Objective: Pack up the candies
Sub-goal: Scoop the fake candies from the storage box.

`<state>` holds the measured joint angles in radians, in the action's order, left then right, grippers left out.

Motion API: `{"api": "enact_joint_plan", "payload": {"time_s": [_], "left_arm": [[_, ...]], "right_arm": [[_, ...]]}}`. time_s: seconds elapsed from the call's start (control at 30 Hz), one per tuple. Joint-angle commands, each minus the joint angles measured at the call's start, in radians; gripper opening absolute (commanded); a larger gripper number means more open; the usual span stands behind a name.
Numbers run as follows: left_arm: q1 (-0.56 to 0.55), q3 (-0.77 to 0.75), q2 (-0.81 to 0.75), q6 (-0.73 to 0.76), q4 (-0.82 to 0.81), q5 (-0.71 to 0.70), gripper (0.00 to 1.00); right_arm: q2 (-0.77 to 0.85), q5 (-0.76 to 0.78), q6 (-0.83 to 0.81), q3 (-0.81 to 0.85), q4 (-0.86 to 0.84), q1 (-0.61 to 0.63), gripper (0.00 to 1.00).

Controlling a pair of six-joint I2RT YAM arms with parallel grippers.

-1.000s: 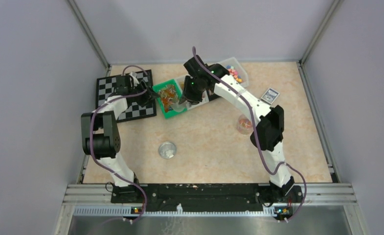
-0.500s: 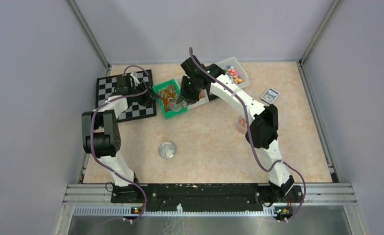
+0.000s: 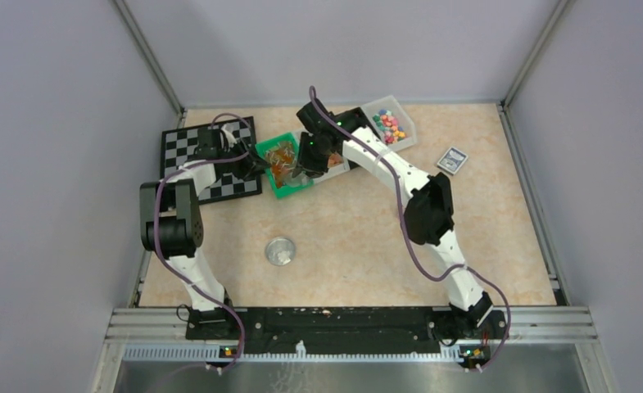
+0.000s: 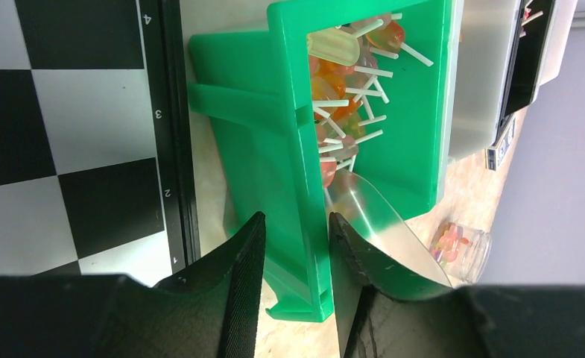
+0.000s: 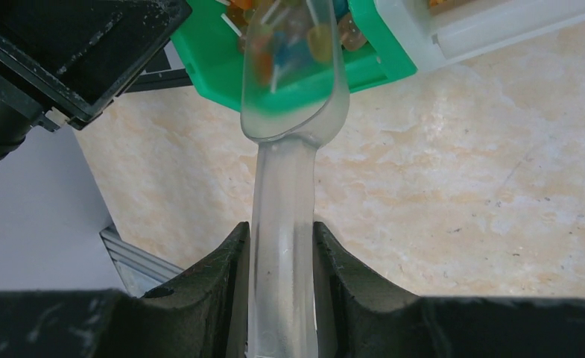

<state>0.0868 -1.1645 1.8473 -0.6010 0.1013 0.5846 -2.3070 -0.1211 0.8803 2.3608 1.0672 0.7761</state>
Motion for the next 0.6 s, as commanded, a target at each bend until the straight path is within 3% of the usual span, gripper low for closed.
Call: {"api": "enact_joint_plan", "payload": {"time_s": [0.0, 0.33, 0.57], "left_arm": [[0.004, -0.009, 0.022, 0.009, -0.027, 0.033, 0.41], [0.002, -0.009, 0.039, 0.011, -0.027, 0.064, 0.30], [0.003, -0.007, 0.044, 0.013, -0.025, 0.075, 0.24]], "right_arm": [[-0.042, -0.021, 0.013, 0.073, -0.029, 0.009, 0.00], [-0.079, 0.002, -0.007, 0.071, -0.092, 0.004, 0.00], [-0.038, 0.071, -0.029, -0.029, -0.178, 0.012, 0.00]]}}
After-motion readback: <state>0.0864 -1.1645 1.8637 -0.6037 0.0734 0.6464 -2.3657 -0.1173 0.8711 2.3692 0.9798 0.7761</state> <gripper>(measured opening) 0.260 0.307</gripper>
